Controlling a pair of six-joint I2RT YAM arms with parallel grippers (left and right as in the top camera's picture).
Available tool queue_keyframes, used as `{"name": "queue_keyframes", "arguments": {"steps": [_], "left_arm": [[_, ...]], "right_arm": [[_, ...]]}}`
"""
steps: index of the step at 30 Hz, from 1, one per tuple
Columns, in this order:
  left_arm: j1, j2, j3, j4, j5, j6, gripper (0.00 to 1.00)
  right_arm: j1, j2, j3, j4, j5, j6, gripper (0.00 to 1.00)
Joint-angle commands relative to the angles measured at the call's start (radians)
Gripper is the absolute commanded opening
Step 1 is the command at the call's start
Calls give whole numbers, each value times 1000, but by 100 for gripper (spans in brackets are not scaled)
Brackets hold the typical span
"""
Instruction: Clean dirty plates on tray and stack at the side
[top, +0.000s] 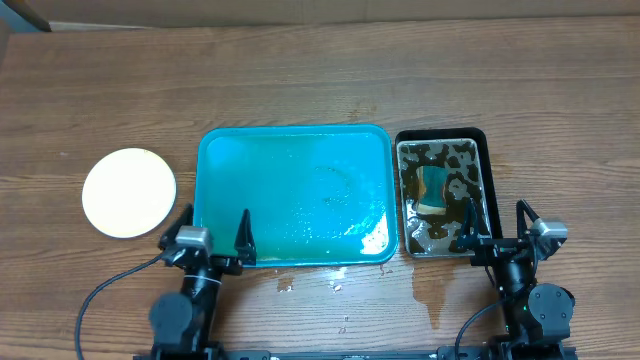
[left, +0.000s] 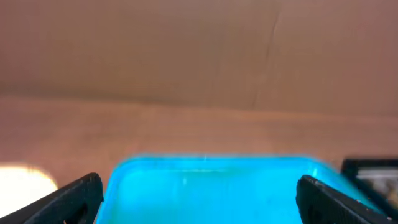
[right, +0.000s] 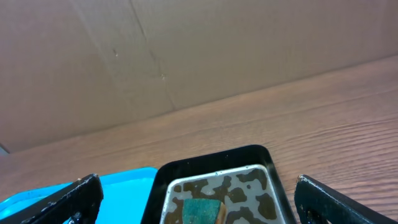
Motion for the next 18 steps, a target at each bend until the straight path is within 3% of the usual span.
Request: {"name": "queue_keyframes", "arguments": {"steps": [1,18], "left_arm": [[-8,-10,-7,-10,-21,20,100],[-8,-9,-7,-18,-21,20,100]], "right_arm": [[-4,-9,-11,5,-5,-3,100],[-4,-9,-11,5,-5,-3,100]]}}
